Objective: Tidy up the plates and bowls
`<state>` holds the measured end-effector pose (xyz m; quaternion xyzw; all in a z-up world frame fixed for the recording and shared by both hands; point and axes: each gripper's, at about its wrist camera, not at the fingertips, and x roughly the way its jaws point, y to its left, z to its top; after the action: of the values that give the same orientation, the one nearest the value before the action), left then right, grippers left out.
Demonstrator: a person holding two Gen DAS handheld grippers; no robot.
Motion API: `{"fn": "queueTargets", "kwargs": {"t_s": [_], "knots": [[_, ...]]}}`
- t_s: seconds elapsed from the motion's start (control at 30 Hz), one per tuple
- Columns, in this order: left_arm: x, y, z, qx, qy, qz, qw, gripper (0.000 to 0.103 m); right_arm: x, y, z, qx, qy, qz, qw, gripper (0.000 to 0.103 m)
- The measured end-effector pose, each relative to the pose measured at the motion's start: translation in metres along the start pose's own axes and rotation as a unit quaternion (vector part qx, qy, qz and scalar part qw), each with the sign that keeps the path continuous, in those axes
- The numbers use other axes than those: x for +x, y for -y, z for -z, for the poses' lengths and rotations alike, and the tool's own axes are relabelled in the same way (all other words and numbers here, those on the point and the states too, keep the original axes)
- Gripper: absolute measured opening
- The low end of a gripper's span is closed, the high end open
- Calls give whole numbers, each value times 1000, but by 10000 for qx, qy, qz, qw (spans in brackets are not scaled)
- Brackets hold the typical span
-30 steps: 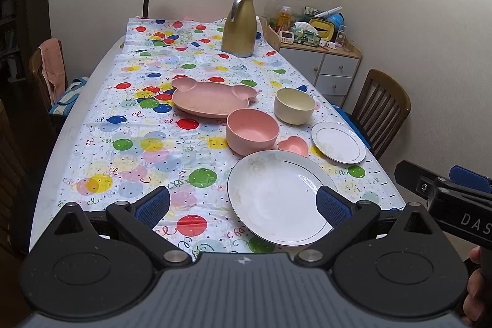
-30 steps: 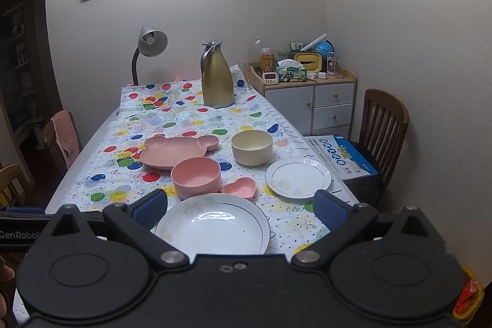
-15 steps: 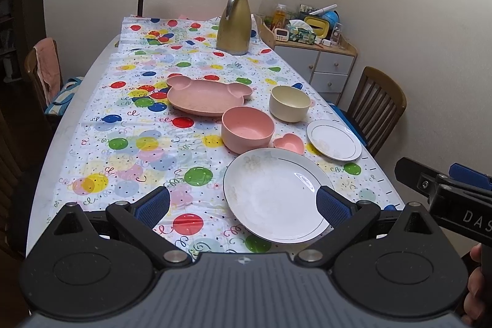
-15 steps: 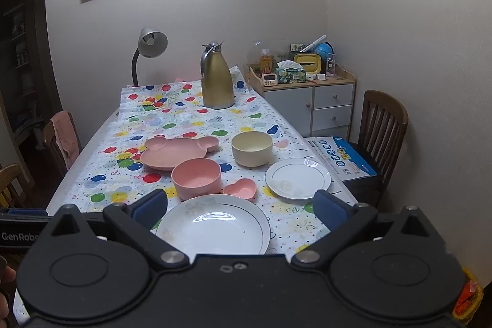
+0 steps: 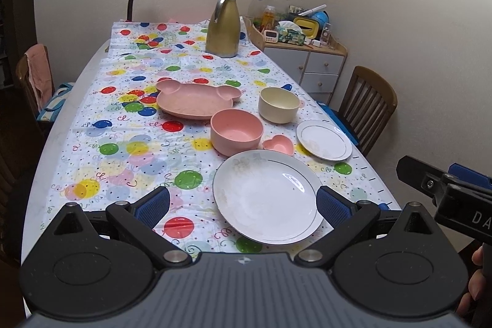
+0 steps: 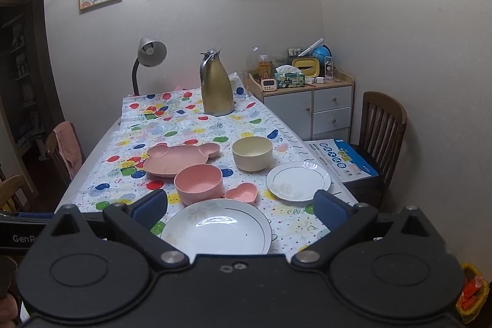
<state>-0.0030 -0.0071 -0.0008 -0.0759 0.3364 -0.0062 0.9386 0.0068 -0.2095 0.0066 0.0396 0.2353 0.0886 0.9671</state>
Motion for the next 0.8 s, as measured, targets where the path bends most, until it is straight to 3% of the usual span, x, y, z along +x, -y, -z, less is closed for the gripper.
{"fn": "queueTargets", "kwargs": {"t_s": [0.3,0.53,0.8], "knots": [[10,1,0,33,-148,135,9998,102,-2,5,2,10,-7,79,10000,102],[29,-2,-1,-68,-386,230,9990,102,9,6,3,-9,-249,-10,9997,102],[72,-13,-3,-267,-805,32,9964,102,39,15,4,1,-523,-22,9986,102]]}}
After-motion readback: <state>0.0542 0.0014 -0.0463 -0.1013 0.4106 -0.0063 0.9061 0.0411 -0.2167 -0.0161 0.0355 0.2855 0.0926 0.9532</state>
